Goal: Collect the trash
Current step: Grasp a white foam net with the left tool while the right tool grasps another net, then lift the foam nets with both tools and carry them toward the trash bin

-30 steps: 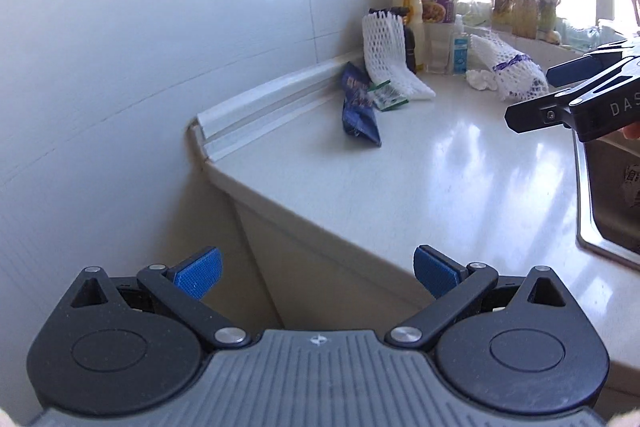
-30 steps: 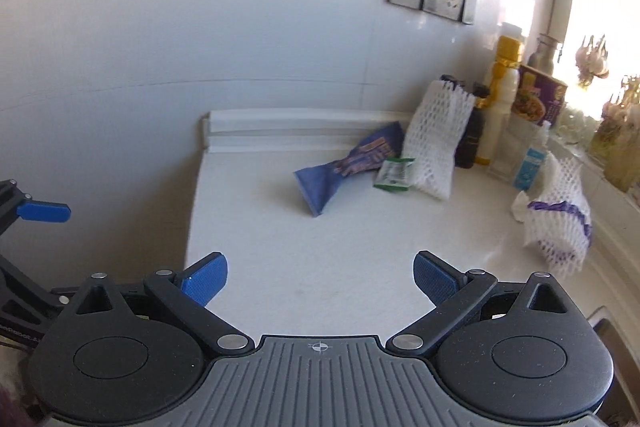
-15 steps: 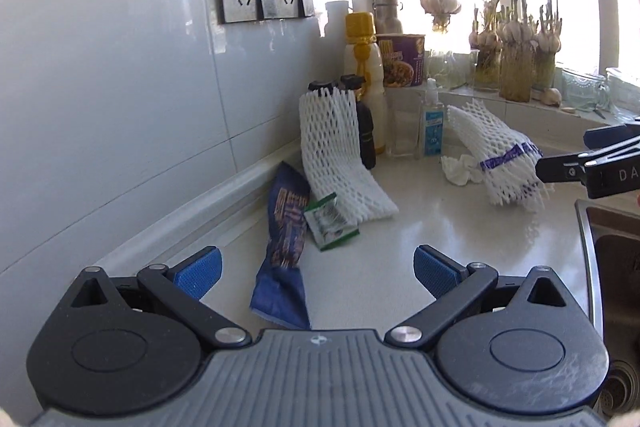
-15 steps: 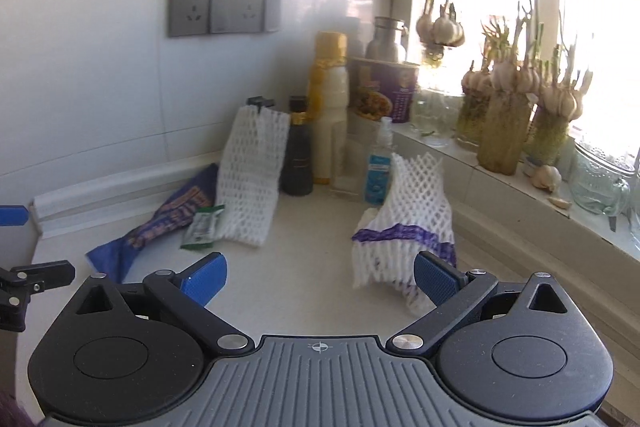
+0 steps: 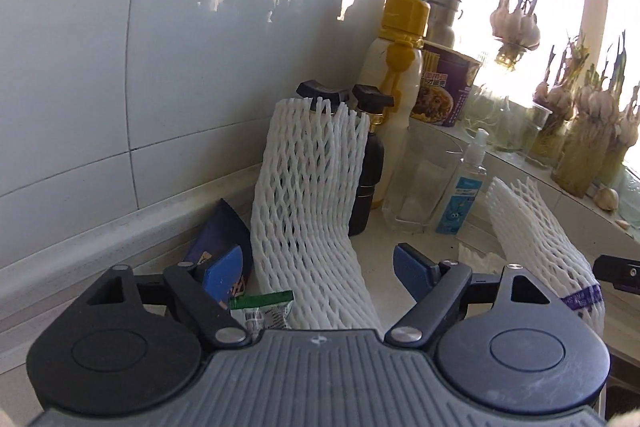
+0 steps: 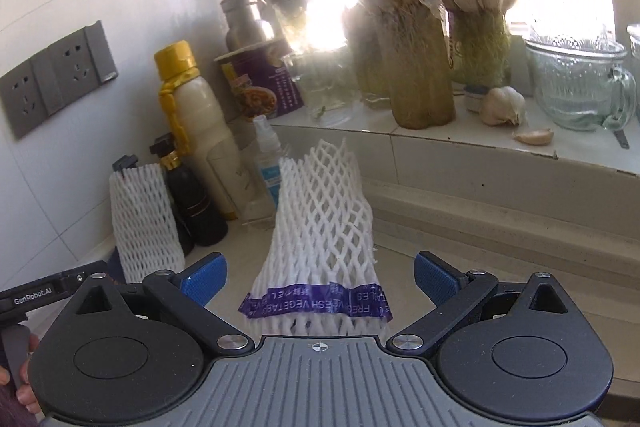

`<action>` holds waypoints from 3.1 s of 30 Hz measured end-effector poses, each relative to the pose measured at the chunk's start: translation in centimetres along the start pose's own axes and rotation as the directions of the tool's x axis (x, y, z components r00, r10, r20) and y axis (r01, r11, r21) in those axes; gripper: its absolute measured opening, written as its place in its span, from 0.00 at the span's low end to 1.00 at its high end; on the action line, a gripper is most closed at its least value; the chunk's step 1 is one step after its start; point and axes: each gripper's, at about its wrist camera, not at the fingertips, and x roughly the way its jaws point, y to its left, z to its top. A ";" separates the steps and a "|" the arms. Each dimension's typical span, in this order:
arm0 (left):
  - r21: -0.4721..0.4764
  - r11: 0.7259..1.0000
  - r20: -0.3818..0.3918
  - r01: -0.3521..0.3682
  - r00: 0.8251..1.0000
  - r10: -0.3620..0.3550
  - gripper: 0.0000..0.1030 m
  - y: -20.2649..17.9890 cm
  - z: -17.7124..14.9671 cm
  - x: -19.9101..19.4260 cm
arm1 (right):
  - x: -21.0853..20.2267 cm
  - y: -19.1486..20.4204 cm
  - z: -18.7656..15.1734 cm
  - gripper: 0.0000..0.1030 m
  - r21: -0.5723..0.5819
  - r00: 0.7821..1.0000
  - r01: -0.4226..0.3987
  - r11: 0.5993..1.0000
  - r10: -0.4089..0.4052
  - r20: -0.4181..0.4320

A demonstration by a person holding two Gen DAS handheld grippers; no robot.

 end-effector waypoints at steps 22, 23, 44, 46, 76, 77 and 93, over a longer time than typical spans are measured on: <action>-0.016 0.995 -0.008 -0.097 0.995 0.097 0.24 1.9 1.5 6.5 | 4.5 -1.5 -0.5 0.31 -0.028 0.999 0.039 0.999 -0.040 -0.036; -0.012 0.995 -0.009 -0.099 0.995 0.099 0.20 1.8 1.4 6.5 | 4.5 -1.6 -0.5 0.23 -0.021 0.999 0.038 0.999 -0.039 -0.035; -0.079 0.997 0.078 0.003 0.997 0.003 0.06 0.1 3.1 -0.9 | -1.8 0.5 1.7 0.10 -0.002 0.998 0.014 1.000 -0.013 0.062; -0.081 0.997 0.091 0.018 0.996 -0.010 0.06 -0.3 3.4 -2.3 | -3.0 1.1 2.0 0.10 -0.011 0.997 0.004 1.000 -0.003 0.075; -0.053 0.997 0.061 0.049 0.997 -0.046 0.06 -0.5 1.4 -21.8 | -18.8 10.0 0.6 0.10 -0.123 0.984 -0.158 0.980 0.167 0.062; -0.053 0.997 0.060 0.048 0.997 -0.045 0.06 -0.3 0.9 -22.4 | -19.1 10.2 0.1 0.10 -0.132 0.982 -0.169 0.977 0.178 0.060; -0.119 0.993 -0.017 -0.016 1.000 0.014 0.06 6.1 -8.6 -30.1 | -23.2 18.4 -10.0 0.11 -0.268 0.921 -0.389 0.881 0.375 -0.105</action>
